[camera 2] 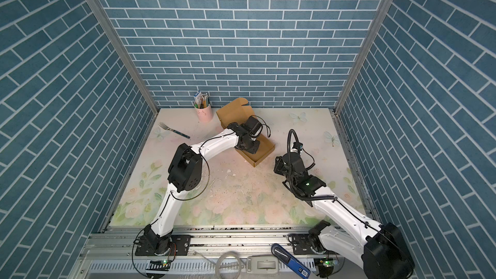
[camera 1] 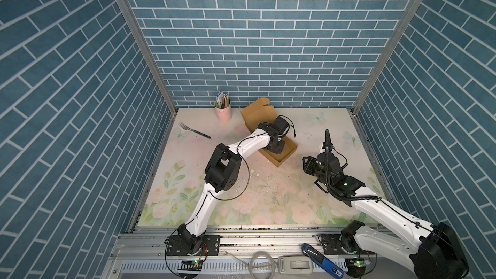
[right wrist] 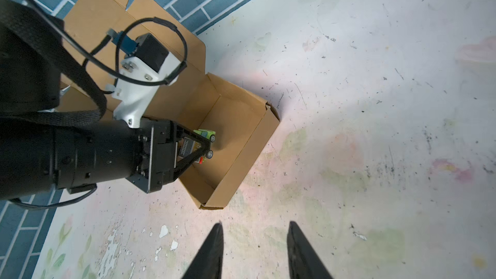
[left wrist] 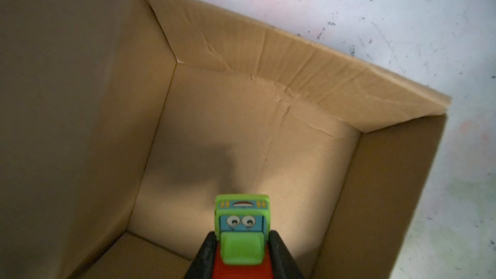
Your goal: Fold the paper box
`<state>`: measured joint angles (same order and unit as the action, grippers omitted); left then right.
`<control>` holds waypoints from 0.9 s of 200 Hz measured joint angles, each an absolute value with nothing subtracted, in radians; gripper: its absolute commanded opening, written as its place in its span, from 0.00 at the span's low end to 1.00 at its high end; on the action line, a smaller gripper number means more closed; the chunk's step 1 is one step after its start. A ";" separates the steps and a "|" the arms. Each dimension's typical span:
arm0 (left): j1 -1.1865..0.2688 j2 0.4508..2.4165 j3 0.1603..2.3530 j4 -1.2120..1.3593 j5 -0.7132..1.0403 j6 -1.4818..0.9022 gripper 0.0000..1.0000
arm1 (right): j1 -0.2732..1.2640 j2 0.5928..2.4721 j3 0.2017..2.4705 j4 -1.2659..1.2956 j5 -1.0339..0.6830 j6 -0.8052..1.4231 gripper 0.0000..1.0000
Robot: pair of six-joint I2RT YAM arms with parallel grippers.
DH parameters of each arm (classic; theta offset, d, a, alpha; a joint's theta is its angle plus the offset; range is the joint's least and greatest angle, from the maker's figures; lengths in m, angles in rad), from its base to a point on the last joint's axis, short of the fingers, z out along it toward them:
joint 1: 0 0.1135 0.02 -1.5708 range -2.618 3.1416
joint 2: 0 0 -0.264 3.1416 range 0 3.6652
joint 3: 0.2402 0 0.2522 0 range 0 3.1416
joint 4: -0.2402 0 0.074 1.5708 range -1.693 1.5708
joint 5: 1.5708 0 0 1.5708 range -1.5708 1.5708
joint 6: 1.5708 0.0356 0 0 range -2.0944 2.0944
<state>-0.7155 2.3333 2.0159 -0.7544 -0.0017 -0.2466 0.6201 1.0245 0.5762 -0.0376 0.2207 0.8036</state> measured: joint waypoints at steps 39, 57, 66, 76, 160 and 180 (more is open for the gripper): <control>-0.719 2.351 2.039 -0.778 -0.002 -0.247 0.41 | 0.616 1.024 0.576 -0.038 0.224 0.803 0.40; -0.720 2.351 2.054 -0.783 -0.001 -0.250 0.48 | 0.614 1.024 0.576 -0.038 0.226 0.796 0.40; -0.720 2.351 2.060 -0.785 -0.001 -0.247 0.52 | 0.614 1.024 0.576 -0.039 0.229 0.788 0.40; -0.720 2.351 2.063 -0.788 0.001 -0.252 0.57 | 0.613 1.023 0.576 -0.039 0.232 0.780 0.41; -0.714 2.170 2.058 -0.840 -0.006 -0.264 0.79 | 0.554 1.127 0.704 -0.085 0.219 0.606 0.47; -0.702 2.053 2.009 -0.848 -0.010 -0.273 0.83 | 0.516 1.210 0.795 -0.102 0.176 0.548 0.50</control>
<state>-0.7017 2.0529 2.0087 -0.8482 -0.0097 -0.2733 0.5159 1.2098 0.7948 -0.1020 0.1764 0.5484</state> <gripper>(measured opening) 0.808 0.489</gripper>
